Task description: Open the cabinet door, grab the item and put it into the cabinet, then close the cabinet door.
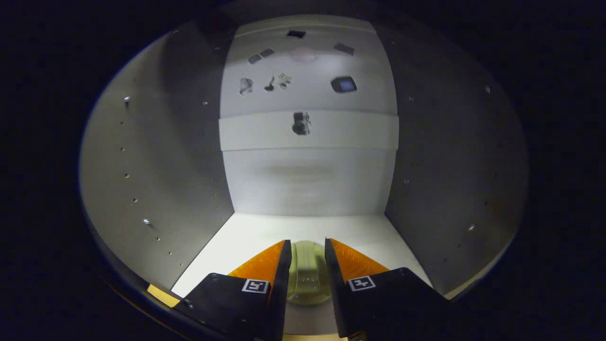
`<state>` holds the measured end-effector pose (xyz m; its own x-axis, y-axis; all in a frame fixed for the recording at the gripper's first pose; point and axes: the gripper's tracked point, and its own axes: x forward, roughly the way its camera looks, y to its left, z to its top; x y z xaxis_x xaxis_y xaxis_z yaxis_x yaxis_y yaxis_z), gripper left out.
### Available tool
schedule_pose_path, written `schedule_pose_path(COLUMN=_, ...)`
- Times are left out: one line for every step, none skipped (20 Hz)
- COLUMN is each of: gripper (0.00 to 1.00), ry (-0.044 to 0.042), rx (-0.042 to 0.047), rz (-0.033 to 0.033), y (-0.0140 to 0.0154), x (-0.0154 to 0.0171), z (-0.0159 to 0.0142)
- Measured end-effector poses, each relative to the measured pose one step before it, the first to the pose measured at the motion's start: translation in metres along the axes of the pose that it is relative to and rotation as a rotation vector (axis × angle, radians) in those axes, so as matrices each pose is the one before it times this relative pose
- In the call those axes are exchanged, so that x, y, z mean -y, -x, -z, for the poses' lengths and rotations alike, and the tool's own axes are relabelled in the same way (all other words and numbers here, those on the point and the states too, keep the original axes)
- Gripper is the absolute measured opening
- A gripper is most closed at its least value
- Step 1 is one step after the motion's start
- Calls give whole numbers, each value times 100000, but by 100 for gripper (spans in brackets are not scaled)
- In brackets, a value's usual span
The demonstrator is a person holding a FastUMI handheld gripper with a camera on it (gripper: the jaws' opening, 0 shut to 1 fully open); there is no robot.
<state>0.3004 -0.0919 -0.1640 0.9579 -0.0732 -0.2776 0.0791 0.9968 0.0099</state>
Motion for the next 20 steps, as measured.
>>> schedule_pose_path(gripper=46, ry=2315, rx=4222, rz=-2188, y=1021, x=-651, z=-1159)
schedule_pose_path(gripper=46, ry=1655, rx=3967, rz=-2018, y=1303, x=-750, z=-1363)
schedule_pose_path(gripper=48, ry=855, rx=3030, rz=-1597, y=1150, x=-595, z=-1104)
schedule_pose_path(gripper=56, ry=356, rx=2302, rz=-655, y=1332, x=-352, z=-877)
schedule_pose_path(gripper=63, ry=-59, rx=3081, rz=-6, y=1077, x=-234, z=-1043)
schedule_pose_path(gripper=80, ry=-199, rx=2132, rz=203, y=1148, x=-181, z=-899)
schedule_pose_path(gripper=83, ry=-447, rx=1525, rz=475, y=1181, x=-71, z=-624)
schedule_pose_path(gripper=86, ry=-811, rx=1495, rz=755, y=1187, x=-93, z=-721)
schedule_pose_path(gripper=93, ry=-779, rx=1108, rz=905, y=1318, x=26, z=-520)
schedule_pose_path(gripper=100, ry=-335, rx=585, rz=1098, y=1052, x=2, z=-282)
schedule_pose_path(gripper=99, ry=239, rx=230, rz=732, y=1335, x=-136, z=-177)
schedule_pose_path(gripper=98, ry=520, rx=395, rz=309, y=1575, x=-249, z=-270)
schedule_pose_path(gripper=98, ry=440, rx=639, rz=455, y=1561, x=-252, z=-334)
schedule_pose_path(gripper=98, ry=720, rx=820, rz=773, y=1587, x=-213, z=-262)
schedule_pose_path(gripper=98, ry=1587, rx=805, rz=1664, y=1511, x=-21, z=-195)
schedule_pose_path(gripper=98, ry=2368, rx=-336, rz=1870, y=1717, x=30, z=113)
schedule_pose_path(gripper=98, ry=1947, rx=-847, rz=478, y=1737, x=-264, z=301)
schedule_pose_path(gripper=98, ry=1147, rx=-879, rz=-306, y=1820, x=-401, z=379)
schedule_pose_path(gripper=98, ry=-3, rx=-739, rz=-570, y=2001, x=-361, z=191)
schedule_pose_path(gripper=98, ry=-922, rx=-426, rz=-226, y=2178, x=-194, z=265)
